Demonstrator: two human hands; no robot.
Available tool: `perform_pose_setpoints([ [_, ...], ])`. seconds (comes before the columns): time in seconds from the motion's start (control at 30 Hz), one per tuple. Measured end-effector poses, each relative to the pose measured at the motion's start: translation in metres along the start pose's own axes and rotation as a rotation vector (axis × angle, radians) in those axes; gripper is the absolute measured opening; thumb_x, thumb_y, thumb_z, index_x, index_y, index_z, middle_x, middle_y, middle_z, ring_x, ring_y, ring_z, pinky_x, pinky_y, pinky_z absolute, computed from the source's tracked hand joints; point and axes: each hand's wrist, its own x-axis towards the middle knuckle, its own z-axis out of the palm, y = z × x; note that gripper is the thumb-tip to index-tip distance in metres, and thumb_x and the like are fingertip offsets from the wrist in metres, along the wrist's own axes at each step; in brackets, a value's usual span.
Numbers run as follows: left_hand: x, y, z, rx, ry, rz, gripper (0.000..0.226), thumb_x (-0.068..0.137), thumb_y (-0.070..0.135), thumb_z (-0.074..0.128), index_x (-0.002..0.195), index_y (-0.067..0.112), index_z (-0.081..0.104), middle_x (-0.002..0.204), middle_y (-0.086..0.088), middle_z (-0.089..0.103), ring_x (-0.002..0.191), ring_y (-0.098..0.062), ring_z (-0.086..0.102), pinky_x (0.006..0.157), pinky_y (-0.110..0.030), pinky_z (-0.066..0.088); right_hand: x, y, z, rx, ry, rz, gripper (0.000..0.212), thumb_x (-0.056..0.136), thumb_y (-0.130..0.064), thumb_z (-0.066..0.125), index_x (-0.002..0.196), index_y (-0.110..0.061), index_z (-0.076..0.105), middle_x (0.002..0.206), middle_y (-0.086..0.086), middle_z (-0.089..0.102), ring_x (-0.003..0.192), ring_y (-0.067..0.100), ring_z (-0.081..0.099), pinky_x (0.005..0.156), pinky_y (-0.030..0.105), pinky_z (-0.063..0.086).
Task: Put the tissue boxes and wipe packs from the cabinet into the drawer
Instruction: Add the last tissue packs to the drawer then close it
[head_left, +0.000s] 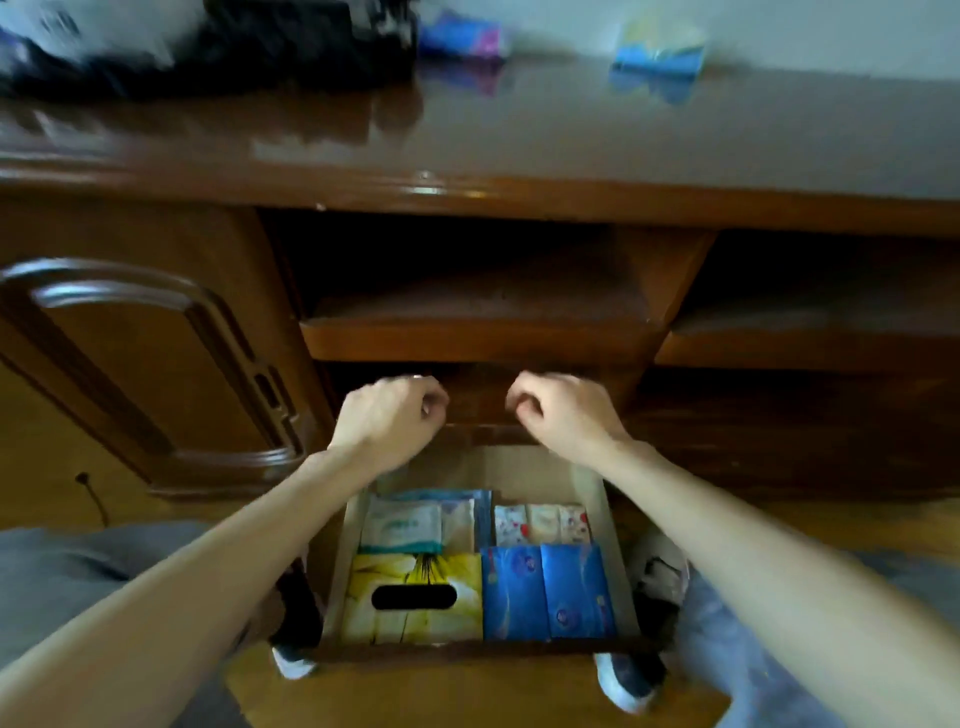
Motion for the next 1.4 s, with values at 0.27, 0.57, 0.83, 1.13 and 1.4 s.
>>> perform_pose_setpoints([
  [0.27,0.080,0.040,-0.167,-0.057,0.683,0.150,0.006,0.087,0.020,0.057,0.084,0.022,0.063,0.085,0.007,0.063,0.091,-0.017,0.056,0.057,-0.031,0.045,0.093,-0.007,-0.193,-0.238,0.407,-0.083,0.022,0.096,-0.022,0.051,0.113,-0.024,0.064,0.117,-0.006,0.064,0.111,0.019,0.054,0.080,0.035,0.050],
  [0.57,0.180,0.051,-0.169,0.012,0.344,0.069,0.022,0.088,0.031,0.057,0.107,0.027,0.068,0.112,0.001,0.061,0.110,-0.024,0.054,0.074,-0.035,0.046,0.106,0.016,-0.182,-0.266,0.452,-0.058,0.034,0.097,-0.046,0.042,0.096,-0.024,0.068,0.097,-0.007,0.063,0.095,0.019,0.056,0.074,0.035,0.050],
  [0.83,0.265,0.056,-0.162,0.054,0.212,0.077,0.024,0.089,0.032,0.057,0.110,0.028,0.068,0.113,-0.001,0.060,0.113,-0.025,0.055,0.082,-0.037,0.048,0.192,0.036,-0.218,-0.398,0.192,-0.035,0.045,0.095,-0.044,0.044,0.057,-0.019,0.046,0.053,-0.005,0.047,0.058,0.023,0.052,0.059,0.034,0.042],
  [1.13,0.393,0.054,-0.151,-0.027,0.239,-0.008,0.032,0.089,0.026,0.056,0.119,0.023,0.069,0.134,-0.006,0.053,0.129,-0.029,0.044,0.098,-0.044,0.044,0.305,0.128,-0.211,-0.458,0.191,0.259,0.039,0.101,-0.044,0.041,0.118,-0.020,0.067,0.123,0.002,0.059,0.120,0.024,0.050,0.081,0.040,0.049],
  [1.4,0.476,0.048,-0.103,0.172,0.172,0.045,0.049,0.099,0.045,0.042,0.134,0.017,0.063,0.163,-0.008,0.024,0.152,-0.027,0.014,0.122,-0.048,0.015,0.382,0.204,-0.195,-0.525,0.267,0.516,0.047,0.100,-0.046,0.036,0.126,-0.025,0.069,0.162,0.004,0.031,0.152,0.025,0.016,0.121,0.046,0.016],
])
